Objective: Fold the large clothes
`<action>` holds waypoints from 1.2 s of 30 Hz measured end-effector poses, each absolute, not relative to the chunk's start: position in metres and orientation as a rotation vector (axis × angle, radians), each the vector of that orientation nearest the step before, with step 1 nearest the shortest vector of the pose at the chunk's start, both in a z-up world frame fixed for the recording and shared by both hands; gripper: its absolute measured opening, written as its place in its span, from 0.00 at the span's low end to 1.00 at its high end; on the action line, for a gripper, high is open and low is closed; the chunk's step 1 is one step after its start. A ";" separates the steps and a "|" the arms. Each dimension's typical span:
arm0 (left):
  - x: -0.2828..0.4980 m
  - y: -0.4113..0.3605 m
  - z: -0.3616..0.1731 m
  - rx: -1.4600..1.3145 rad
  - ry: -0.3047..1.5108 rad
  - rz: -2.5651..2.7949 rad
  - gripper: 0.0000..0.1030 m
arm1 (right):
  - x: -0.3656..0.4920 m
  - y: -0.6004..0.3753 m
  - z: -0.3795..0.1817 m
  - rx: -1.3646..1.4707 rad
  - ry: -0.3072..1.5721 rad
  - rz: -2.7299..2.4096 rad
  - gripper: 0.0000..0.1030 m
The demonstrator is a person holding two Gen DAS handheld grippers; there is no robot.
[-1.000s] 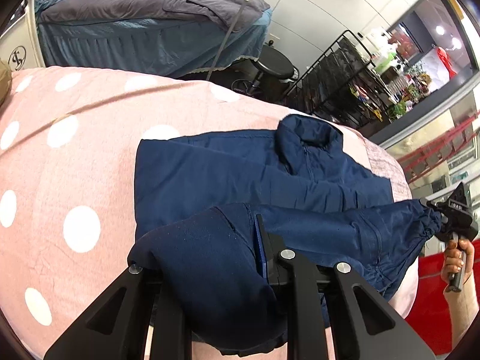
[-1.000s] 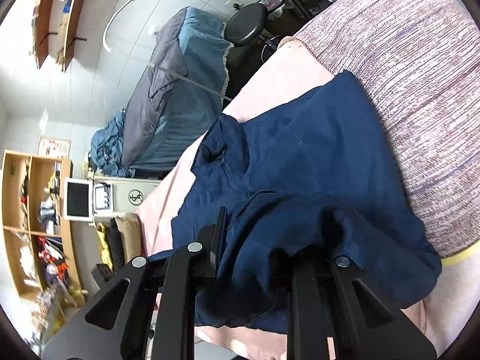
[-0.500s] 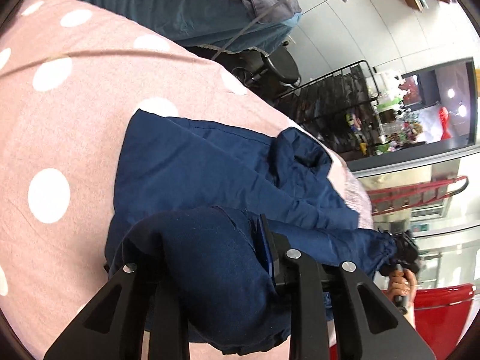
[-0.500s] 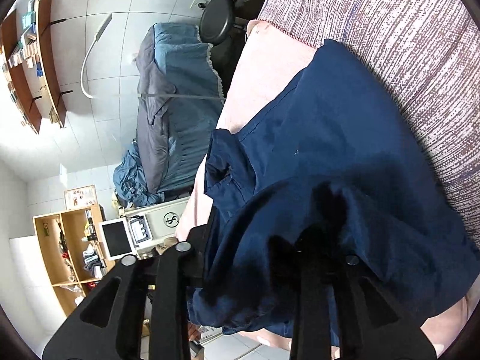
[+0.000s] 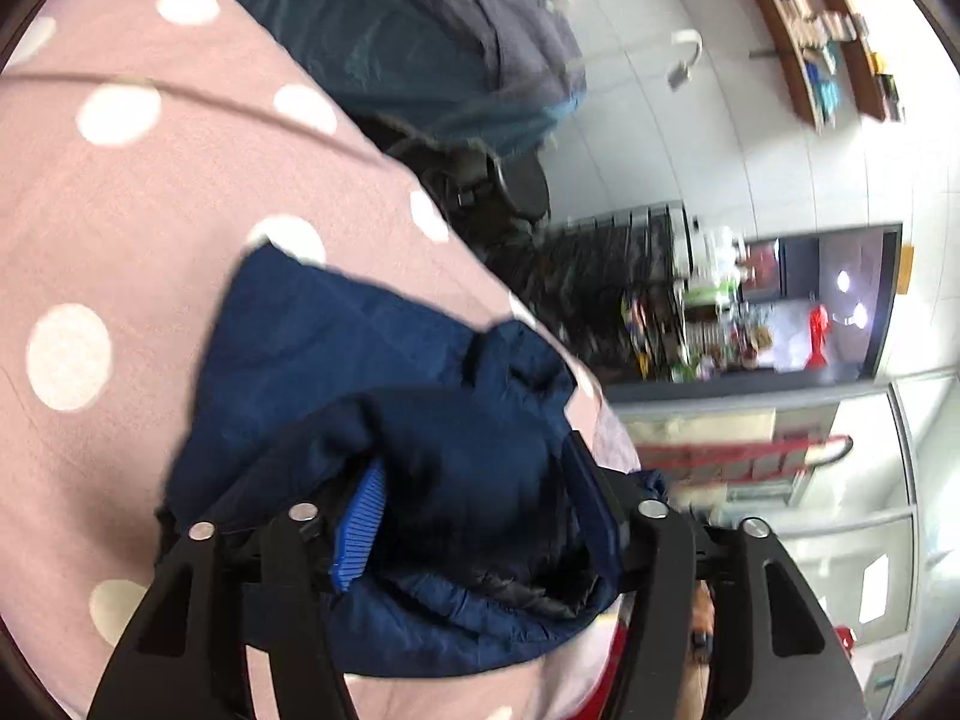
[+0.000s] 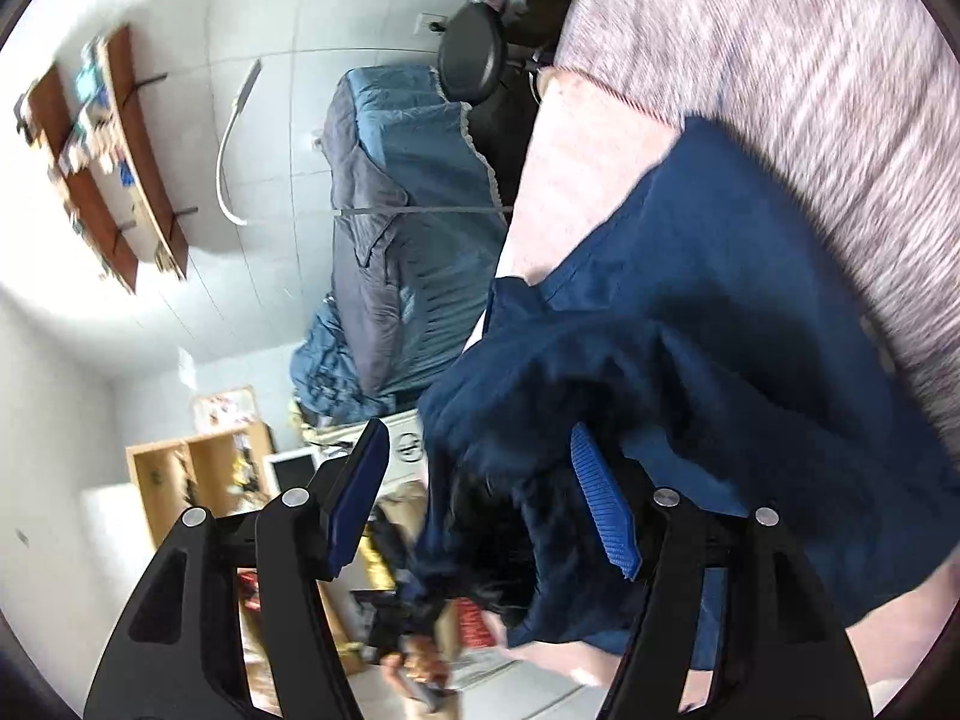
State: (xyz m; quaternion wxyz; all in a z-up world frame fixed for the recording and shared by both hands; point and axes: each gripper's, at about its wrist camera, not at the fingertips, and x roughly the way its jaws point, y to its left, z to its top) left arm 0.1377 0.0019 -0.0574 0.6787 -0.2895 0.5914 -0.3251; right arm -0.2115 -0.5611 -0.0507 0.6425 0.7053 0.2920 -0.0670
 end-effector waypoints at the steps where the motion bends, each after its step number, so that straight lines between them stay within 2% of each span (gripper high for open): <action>1: 0.136 0.005 -0.051 -0.611 1.293 -0.708 0.65 | -0.212 -0.560 -0.043 1.547 0.689 -0.170 0.62; 7: 0.094 -0.027 -0.027 -0.220 1.221 -0.731 0.69 | -0.195 -0.517 -0.014 1.128 0.908 -0.265 0.62; 12: 0.036 -0.078 -0.039 0.088 1.165 -0.763 0.72 | -0.166 -0.440 -0.009 0.724 1.065 -0.286 0.62; 15: 0.001 -0.114 -0.049 0.226 1.132 -0.855 0.75 | -0.151 -0.383 -0.008 0.468 1.098 -0.234 0.62; 17: -0.025 -0.139 -0.052 0.373 1.077 -0.931 0.77 | -0.139 -0.337 -0.005 0.239 1.098 -0.136 0.67; 21: -0.055 -0.164 -0.061 0.585 0.989 -1.038 0.80 | -0.127 -0.282 -0.007 -0.044 1.100 0.060 0.67; 24: -0.056 -0.169 -0.066 0.646 0.986 -1.066 0.80 | -0.125 -0.268 -0.006 -0.163 1.078 0.111 0.67; 29: -0.048 -0.173 -0.074 0.694 1.020 -1.097 0.80 | -0.111 -0.266 -0.009 -0.219 1.151 0.192 0.67; 36: -0.035 -0.176 -0.080 0.930 0.961 -1.166 0.79 | -0.094 -0.285 -0.004 -0.298 1.217 0.298 0.67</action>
